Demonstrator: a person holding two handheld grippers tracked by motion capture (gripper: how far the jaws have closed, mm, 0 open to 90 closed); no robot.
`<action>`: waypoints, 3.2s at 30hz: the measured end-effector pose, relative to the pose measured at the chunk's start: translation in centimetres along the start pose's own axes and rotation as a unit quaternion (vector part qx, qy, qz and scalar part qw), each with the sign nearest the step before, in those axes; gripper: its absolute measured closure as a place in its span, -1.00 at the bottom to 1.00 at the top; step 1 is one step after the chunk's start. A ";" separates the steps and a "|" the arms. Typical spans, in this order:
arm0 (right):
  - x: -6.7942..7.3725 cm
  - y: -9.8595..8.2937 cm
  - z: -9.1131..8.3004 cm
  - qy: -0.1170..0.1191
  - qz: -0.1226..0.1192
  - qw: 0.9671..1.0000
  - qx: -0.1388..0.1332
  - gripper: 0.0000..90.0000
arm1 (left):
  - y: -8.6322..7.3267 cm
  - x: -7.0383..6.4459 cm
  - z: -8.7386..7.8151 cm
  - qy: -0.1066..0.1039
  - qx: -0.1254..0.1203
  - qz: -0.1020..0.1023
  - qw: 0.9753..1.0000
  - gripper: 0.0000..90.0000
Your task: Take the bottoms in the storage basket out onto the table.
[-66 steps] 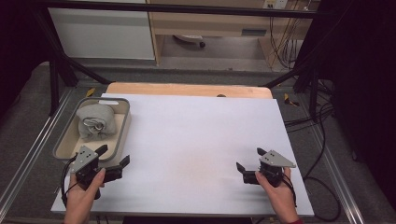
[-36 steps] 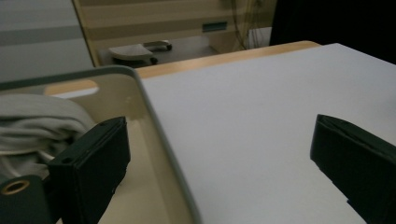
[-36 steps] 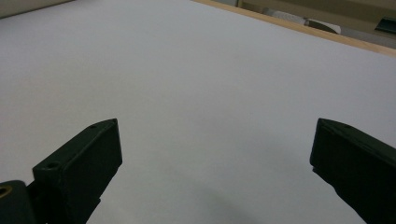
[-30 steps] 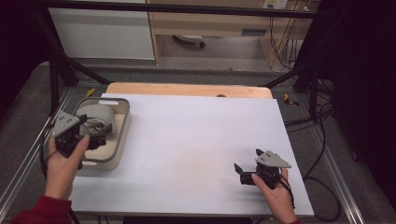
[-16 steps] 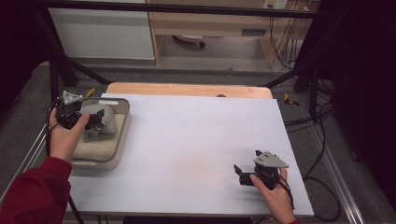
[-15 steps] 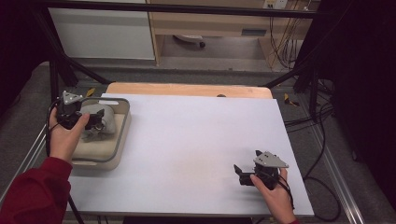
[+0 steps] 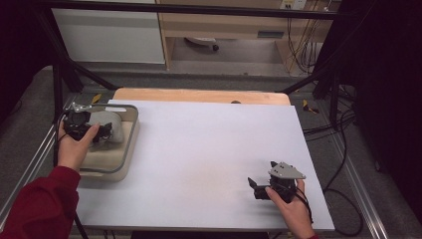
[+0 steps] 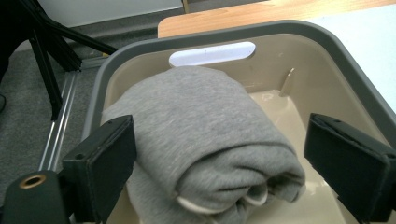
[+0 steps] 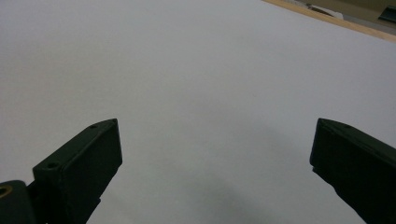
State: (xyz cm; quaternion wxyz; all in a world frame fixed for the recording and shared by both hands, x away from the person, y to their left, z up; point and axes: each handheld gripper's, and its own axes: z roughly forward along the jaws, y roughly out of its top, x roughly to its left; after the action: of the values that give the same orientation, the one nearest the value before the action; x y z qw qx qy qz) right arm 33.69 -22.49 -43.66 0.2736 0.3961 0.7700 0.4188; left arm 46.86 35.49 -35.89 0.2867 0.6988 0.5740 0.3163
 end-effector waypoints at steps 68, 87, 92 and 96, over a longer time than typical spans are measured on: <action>0.6 0.1 0.3 0.024 -0.016 1.000 0.004 -0.95 | -0.3 1.2 -2.2 -0.123 -0.104 -0.181 0.970 0.29; 0.5 0.1 0.8 0.015 -0.008 1.000 0.011 -0.95 | -0.4 -0.4 -4.9 -0.153 -0.166 -0.163 0.960 0.29; 0.6 0.1 0.8 0.014 -0.007 1.000 0.009 -0.95 | -0.2 -1.1 -5.4 -0.151 -0.172 -0.149 0.962 0.29; 0.6 0.1 0.6 0.014 -0.013 1.000 0.008 -0.94 | -0.3 -0.7 -5.5 -0.145 -0.176 -0.157 0.961 0.29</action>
State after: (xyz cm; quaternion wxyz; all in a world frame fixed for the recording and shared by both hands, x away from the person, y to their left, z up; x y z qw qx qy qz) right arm 33.81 -21.66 -43.92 0.2647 0.3824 0.7823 0.4143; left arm 42.28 35.04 -32.73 0.5313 0.5771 0.5639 0.2582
